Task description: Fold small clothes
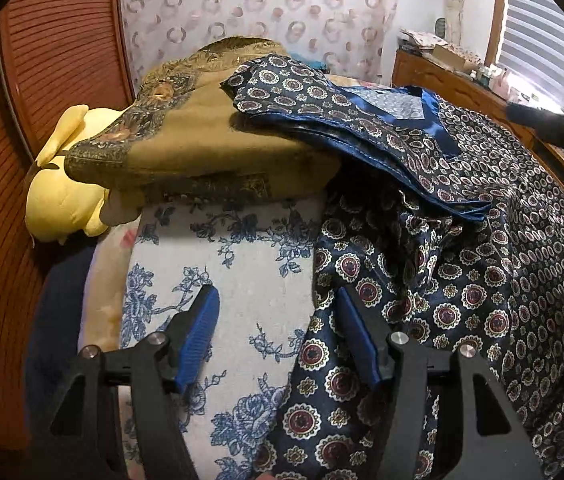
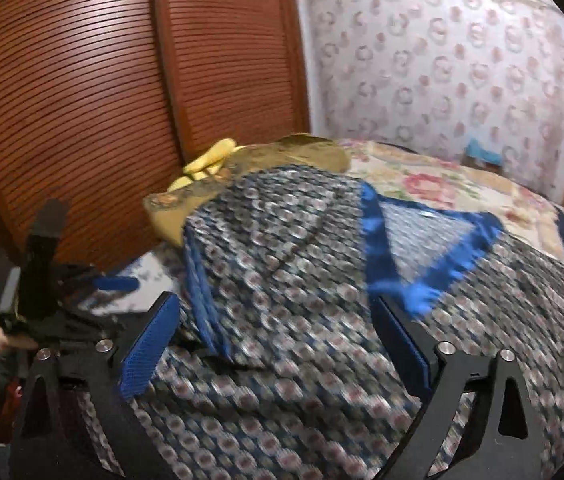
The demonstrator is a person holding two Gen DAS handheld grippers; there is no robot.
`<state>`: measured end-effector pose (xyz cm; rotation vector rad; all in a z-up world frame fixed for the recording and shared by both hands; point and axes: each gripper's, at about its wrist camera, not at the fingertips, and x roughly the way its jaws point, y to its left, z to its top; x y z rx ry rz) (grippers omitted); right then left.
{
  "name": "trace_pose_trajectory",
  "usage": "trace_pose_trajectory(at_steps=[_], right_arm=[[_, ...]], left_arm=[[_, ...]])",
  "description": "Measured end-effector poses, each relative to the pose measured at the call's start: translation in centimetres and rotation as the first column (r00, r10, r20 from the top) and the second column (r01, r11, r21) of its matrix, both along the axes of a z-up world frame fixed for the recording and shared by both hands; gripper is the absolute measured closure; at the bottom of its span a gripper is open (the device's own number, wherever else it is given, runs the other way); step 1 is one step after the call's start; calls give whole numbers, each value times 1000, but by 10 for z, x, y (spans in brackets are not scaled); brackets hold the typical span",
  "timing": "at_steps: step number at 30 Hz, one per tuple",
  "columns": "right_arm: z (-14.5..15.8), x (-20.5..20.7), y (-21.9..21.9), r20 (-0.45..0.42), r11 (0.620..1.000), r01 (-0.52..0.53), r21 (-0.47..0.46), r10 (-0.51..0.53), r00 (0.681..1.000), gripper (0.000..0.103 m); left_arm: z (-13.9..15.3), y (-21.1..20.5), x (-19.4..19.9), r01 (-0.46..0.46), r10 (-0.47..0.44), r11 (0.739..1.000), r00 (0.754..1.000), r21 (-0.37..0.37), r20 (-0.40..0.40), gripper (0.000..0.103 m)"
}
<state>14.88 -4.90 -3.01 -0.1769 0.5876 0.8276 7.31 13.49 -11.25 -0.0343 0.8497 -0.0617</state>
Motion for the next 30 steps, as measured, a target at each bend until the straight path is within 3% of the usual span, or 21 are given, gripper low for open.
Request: trace_pose_trajectory(at_steps=[2,7,9,18,20,23,25,30], right_arm=[[0,8,17,-25,999,-38,-4,38,999,14],[-5,26,58,-69,994,-103,-40,100,993,43],[-9,31,71,-86,991,-123,-53,118,989,49],[-28,45,119,-140,971,-207,-119,190,972,55],[-34,49,129,-149,964,-218,-153,196,969,59],[-41,51,134,-154,956,-230,-183,203,967,75],[-41,51,134,-150,955,-245,-168,221,964,96],[-17,54,112,-115,974,-221,-50,214,970,98]], left_arm=[[-1,0,-2,1,-1,1000,1000,0,19,40],[-3,4,-4,12,-12,1000,999,-16,41,34],[-3,5,-3,14,-13,1000,999,-23,46,33],[-5,3,-2,15,-14,1000,999,-20,50,30],[-5,2,-1,12,-11,1000,999,-22,50,30],[-5,3,0,8,-7,1000,999,-27,52,30],[-5,4,1,5,-3,999,999,-33,54,30],[-6,5,0,1,1,999,998,-42,58,30]])
